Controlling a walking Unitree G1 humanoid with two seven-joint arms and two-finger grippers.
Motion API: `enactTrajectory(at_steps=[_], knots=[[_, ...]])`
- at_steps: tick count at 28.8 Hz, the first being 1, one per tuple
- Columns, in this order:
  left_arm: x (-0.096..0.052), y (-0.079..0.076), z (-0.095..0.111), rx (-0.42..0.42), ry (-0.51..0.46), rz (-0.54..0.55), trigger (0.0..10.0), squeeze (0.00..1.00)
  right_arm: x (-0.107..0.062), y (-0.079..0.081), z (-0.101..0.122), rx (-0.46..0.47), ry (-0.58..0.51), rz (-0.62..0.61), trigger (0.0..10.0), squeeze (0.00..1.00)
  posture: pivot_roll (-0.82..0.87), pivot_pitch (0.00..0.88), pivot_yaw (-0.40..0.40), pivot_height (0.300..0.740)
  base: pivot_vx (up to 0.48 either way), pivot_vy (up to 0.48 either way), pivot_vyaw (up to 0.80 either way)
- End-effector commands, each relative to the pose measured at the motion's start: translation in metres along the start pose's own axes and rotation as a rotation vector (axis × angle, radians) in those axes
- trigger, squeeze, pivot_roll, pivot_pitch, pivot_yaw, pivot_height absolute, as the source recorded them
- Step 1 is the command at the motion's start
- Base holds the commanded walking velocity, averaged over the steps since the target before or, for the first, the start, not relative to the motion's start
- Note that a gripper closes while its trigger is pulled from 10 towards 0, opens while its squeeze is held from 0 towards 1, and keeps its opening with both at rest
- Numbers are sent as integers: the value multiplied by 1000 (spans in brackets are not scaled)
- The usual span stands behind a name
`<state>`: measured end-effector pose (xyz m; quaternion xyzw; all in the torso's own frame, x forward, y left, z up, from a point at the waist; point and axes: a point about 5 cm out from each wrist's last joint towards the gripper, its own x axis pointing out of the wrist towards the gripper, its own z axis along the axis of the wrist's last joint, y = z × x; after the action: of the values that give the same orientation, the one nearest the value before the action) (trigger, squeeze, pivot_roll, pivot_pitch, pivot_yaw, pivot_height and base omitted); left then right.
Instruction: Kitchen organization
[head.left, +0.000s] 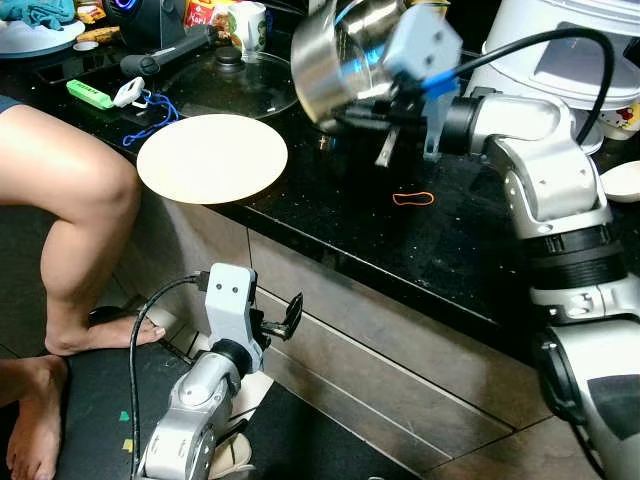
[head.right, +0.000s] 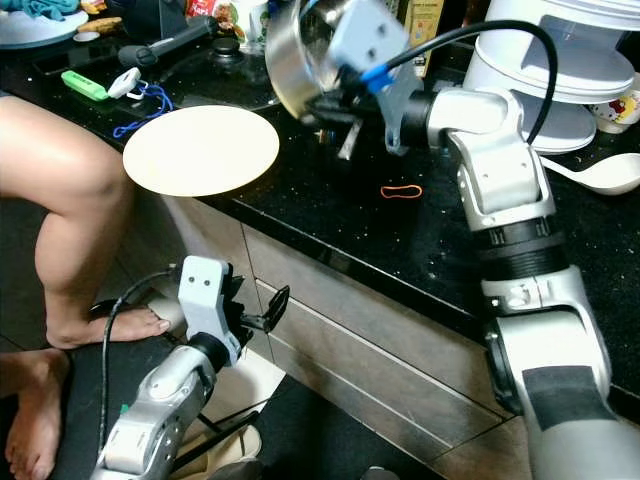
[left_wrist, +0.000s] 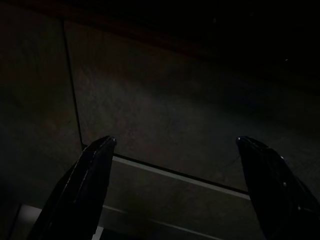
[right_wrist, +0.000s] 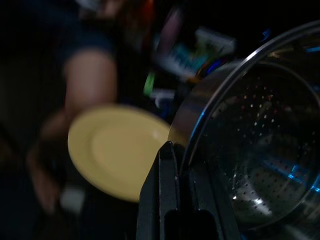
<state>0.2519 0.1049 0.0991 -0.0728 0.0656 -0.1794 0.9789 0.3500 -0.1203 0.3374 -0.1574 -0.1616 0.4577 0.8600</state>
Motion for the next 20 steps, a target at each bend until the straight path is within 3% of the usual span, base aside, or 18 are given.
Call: enactTrajectory(at_steps=[1, 7, 10, 11, 16, 20], knots=[[-2, 1, -3, -2, 10, -2, 10000, 0, -10, -6, 4, 124, -107, -98, 10000, 0, 25, 61, -31, 740, 0, 0, 0], [-2, -2, -2, -15, 8, -41, 10000, 0, -21, -8, -6, 238, -130, -186, 10000, 0, 21, 63, -23, 740, 0, 0, -69], [-9, -24, -1, -51, 24, -275, 10000, 0, -28, -4, -14, 269, -123, -219, 10000, 0, 15, 64, -15, 740, 0, 0, -767], [-9, -24, -1, -51, 24, -275, 10000, 0, -28, -4, -14, 269, -123, -219, 10000, 0, 15, 64, -15, 740, 0, 0, -800], [-17, -43, -1, -67, 44, -475, 10000, 0, -33, -3, -13, 295, -134, -254, 10000, 0, 11, 64, -8, 740, 0, 0, -800], [-17, -45, -2, -66, 55, -497, 10000, 0, -35, -5, -9, 322, -174, -284, 10000, 0, 13, 65, -4, 740, 0, 0, -800]])
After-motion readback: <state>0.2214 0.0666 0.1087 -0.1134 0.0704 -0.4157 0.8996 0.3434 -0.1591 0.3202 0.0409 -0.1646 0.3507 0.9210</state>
